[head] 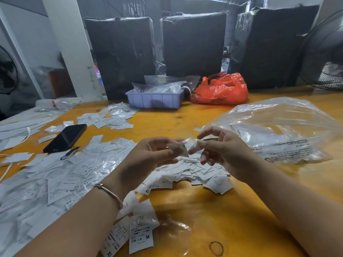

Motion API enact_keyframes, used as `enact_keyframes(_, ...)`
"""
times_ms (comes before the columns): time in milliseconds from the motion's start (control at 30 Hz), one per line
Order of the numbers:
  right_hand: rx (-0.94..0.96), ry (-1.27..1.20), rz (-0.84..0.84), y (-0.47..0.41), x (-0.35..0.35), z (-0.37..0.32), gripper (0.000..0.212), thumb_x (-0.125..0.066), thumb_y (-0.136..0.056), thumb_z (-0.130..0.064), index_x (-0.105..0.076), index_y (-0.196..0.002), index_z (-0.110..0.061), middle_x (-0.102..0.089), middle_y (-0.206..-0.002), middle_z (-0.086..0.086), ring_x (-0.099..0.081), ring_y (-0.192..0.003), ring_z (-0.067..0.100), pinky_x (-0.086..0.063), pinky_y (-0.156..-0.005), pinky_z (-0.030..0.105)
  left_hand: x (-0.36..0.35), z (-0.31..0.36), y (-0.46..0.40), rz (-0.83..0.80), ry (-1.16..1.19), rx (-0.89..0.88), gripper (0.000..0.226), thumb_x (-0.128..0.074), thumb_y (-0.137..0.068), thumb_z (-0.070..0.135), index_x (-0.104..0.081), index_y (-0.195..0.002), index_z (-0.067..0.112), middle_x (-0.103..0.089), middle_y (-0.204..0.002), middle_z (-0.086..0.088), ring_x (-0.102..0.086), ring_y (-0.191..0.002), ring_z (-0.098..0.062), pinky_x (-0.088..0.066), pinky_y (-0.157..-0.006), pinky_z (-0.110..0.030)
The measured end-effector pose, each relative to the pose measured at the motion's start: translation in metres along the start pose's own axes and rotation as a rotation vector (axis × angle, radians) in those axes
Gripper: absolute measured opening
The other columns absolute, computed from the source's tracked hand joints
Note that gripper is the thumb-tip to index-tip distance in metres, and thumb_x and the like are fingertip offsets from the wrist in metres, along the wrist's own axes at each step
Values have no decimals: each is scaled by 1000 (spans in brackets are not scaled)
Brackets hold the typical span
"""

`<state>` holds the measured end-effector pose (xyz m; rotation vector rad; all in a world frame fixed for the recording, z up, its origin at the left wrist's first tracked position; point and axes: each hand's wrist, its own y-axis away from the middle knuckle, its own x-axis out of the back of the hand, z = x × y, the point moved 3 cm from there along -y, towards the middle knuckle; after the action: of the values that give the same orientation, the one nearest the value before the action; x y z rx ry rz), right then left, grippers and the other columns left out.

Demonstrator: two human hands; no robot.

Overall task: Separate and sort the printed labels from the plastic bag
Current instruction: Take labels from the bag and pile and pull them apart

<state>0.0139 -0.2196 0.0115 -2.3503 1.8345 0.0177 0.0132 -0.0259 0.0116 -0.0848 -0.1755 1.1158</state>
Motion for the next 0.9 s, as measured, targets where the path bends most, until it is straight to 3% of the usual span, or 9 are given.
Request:
enact_keyframes(133,119,135,-25,2,-6,-2,13,-57,-90,1,-47,-95,-4,-72,-82,21,-60,-48,23,-41,-42,24,2,3,0,4,29,-33,9,-70,-81,18,-77,-86,20,-70,-118,-1,-66,-108,-19,-56,-87,-29)
enact_keyframes(300,184,184,-37,6,-12,-7,15,-55,-92,-3,-45,-103,-1,-73,-84,17,-64,-54,24,-44,-45,27,7,2,-1,113,26,-45,18,-69,-78,20,-76,-93,13,-74,-100,-8,-68,-91,-16,-54,-74,-18)
enact_keyframes(400,332,429,156,6,-10,-13,10,-59,-91,-10,-57,-100,-8,-71,-89,4,-65,-73,16,-49,-58,31,7,2,0,127,-70,-39,9,-69,-80,15,-76,-87,15,-74,-94,-10,-67,-85,-15,-55,-74,-20)
enact_keyframes(467,466,560,224,9,-12,-20,6,-66,-87,-17,-66,-92,-16,-63,-93,-6,-58,-83,10,-48,-68,26,4,0,0,96,-201,-29,12,-66,-85,5,-74,-85,14,-75,-90,-8,-67,-84,-15,-54,-74,-21)
enact_keyframes(567,499,765,93,12,-22,-20,16,-73,-72,-40,-70,-81,-27,-57,-98,-4,-52,-93,7,-42,-72,14,-1,0,1,33,-293,-31,13,-64,-86,2,-73,-87,11,-74,-87,-7,-66,-83,-12,-52,-73,-19)
enact_keyframes(633,459,830,44,11,-25,-16,18,-75,-69,-39,-71,-80,-25,-57,-97,-2,-52,-94,9,-41,-73,16,-4,1,2,3,-313,-43,14,-64,-87,3,-74,-88,13,-74,-84,-2,-67,-82,-8,-51,-71,-15)
enact_keyframes(767,424,623,61,9,-20,-16,10,-77,-75,-19,-73,-77,-10,-64,-90,5,-59,-85,22,-48,-68,40,-4,4,2,21,-284,-50,9,-74,-81,24,-76,-89,20,-74,-86,-1,-66,-81,-7,-52,-71,-14)
enact_keyframes(833,359,431,69,8,-15,-16,11,-76,-74,-17,-71,-77,-8,-68,-82,7,-62,-76,20,-50,-64,34,-2,5,1,64,-237,-46,20,-79,-74,29,-75,-88,16,-75,-87,-6,-67,-82,-13,-54,-73,-19)
enact_keyframes(900,275,238,64,7,-10,-15,16,-73,-70,-20,-67,-78,-6,-69,-76,9,-61,-66,15,-48,-60,24,3,5,1,137,-203,-55,20,-80,-72,21,-74,-86,9,-75,-85,-10,-70,-81,-18,-56,-72,-21)
